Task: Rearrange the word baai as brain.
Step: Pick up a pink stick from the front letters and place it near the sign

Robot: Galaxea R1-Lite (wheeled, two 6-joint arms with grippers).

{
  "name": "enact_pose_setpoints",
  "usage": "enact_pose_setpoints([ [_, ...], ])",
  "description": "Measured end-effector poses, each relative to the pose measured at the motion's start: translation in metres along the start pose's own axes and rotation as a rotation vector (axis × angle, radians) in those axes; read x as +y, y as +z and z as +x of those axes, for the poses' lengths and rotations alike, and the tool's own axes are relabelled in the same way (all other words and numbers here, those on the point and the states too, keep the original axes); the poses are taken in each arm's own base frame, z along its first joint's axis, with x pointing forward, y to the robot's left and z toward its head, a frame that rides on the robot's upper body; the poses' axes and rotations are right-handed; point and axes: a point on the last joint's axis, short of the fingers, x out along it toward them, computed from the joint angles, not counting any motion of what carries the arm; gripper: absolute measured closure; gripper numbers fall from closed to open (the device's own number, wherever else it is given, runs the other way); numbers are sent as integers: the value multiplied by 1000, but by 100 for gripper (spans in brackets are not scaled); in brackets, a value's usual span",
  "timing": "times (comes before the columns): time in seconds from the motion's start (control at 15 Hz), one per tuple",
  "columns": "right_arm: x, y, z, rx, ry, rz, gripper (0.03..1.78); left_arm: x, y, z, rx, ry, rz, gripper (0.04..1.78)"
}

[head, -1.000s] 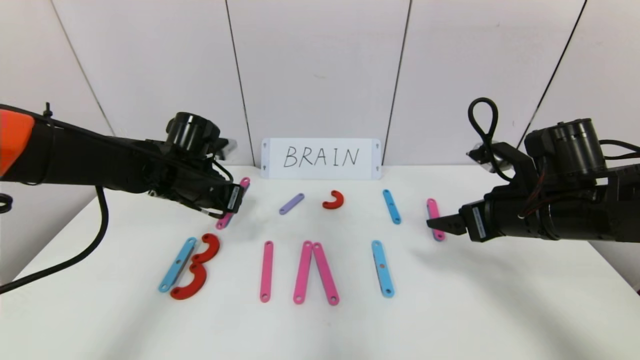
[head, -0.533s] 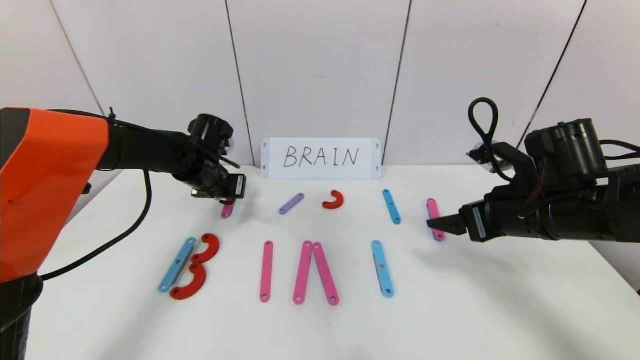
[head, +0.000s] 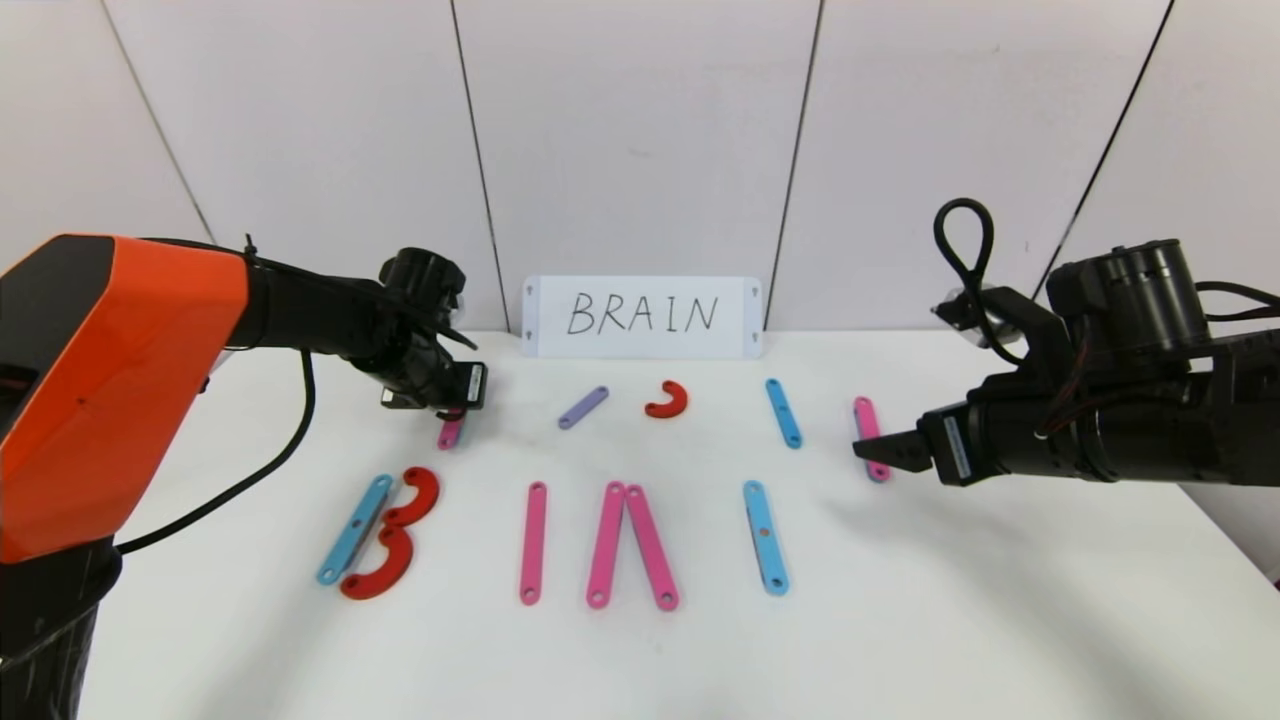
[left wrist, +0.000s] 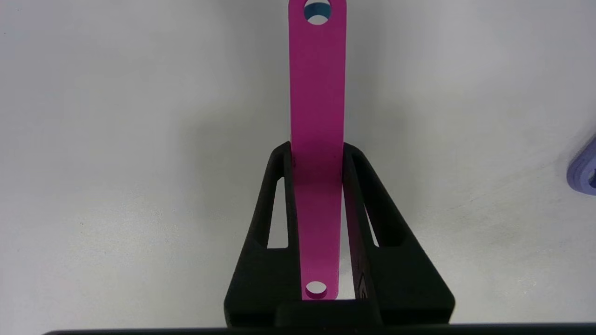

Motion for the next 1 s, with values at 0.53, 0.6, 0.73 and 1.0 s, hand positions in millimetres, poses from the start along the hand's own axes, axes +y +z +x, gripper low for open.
enact_pose_setpoints([
  [0.53,0,-1,2,7,0,0,11,0,2,1,-9,-2,-1,49],
  [0.6,0,-1,2,8,0,1,11,-1,3,-2,-13,-3,-3,37],
  [0.73,0,-1,3,7,0,0,11,-2,4,-13,-22,-8,-2,17],
  [1.0,-2,0,1,3,-5,5,11,-19,-7,-46,27,-32,40,7],
])
